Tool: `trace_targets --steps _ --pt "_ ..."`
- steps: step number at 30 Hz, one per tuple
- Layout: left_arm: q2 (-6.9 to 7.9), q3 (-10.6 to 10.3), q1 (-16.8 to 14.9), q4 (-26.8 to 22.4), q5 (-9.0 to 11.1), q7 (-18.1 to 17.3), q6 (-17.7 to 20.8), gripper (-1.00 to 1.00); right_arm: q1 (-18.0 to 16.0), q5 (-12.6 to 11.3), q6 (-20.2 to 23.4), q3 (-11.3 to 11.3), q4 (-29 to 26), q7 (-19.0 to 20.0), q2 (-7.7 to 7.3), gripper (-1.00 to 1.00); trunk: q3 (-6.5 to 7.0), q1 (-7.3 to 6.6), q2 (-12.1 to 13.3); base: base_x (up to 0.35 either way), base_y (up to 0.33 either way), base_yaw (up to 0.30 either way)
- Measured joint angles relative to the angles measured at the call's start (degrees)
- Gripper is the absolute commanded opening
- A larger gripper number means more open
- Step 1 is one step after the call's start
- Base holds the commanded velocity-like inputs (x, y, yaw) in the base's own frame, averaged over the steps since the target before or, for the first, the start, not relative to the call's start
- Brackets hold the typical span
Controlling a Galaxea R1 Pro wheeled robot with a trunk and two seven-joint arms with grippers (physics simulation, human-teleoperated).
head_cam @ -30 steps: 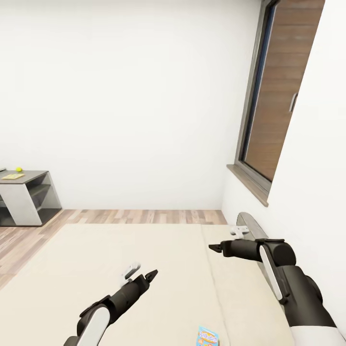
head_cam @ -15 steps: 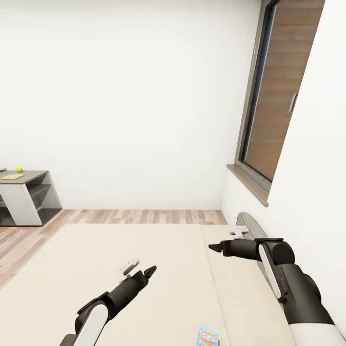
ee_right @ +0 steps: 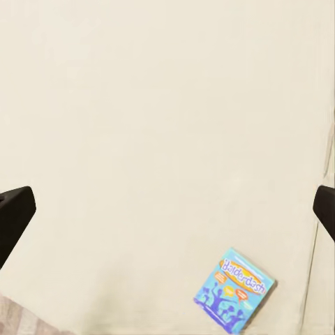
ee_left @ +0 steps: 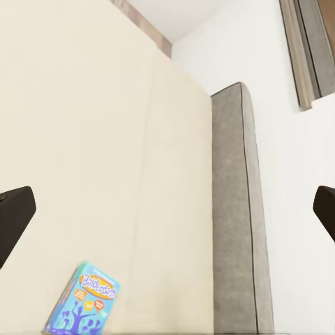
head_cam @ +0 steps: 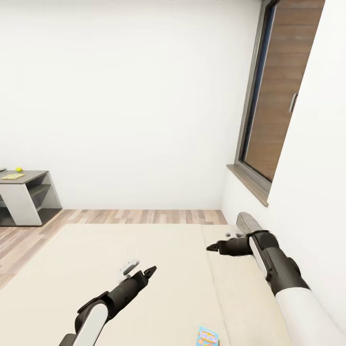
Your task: Put all the toys in the child's room - the three board games (two on the bed and one on the table), the two jigsaw puzzles on the table, and the tennis ball on the table - inside the toy box on the table in the child's room.
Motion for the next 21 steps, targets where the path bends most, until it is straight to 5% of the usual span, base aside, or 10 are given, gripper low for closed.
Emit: trace_targets --steps 2,3,5,10,21 --pt "-0.04 0.0 0.0 0.0 0.0 0.2 0.2 1.00 -2.0 0.0 0.0 0.0 4.4 0.0 0.05 1.00 0.00 -0.01 0.0 0.000 0.000 0.000" --pt "-0.09 0.0 0.0 0.0 0.0 0.5 0.7 1.00 -7.6 0.0 0.0 0.1 16.1 -0.1 0.13 1.00 0.01 -0.02 0.0 0.000 0.000 0.000" --pt "-0.05 0.0 -0.1 0.0 0.0 0.6 0.9 1.00 -10.9 0.1 0.0 0.3 25.2 -0.1 0.17 1.00 0.00 0.00 0.0 0.000 0.000 0.000" --pt "-0.09 0.6 -0.2 0.0 0.2 0.7 1.2 1.00 -15.2 -0.1 0.0 0.2 37.6 -3.9 0.52 1.00 0.00 0.00 0.0 0.000 0.000 0.000" --pt "0.50 1.7 -0.9 -0.3 2.2 1.9 2.6 1.00 -15.6 -0.7 -1.1 -0.1 41.6 -9.5 1.50 1.00 0.00 -0.01 0.0 0.000 0.000 0.000"
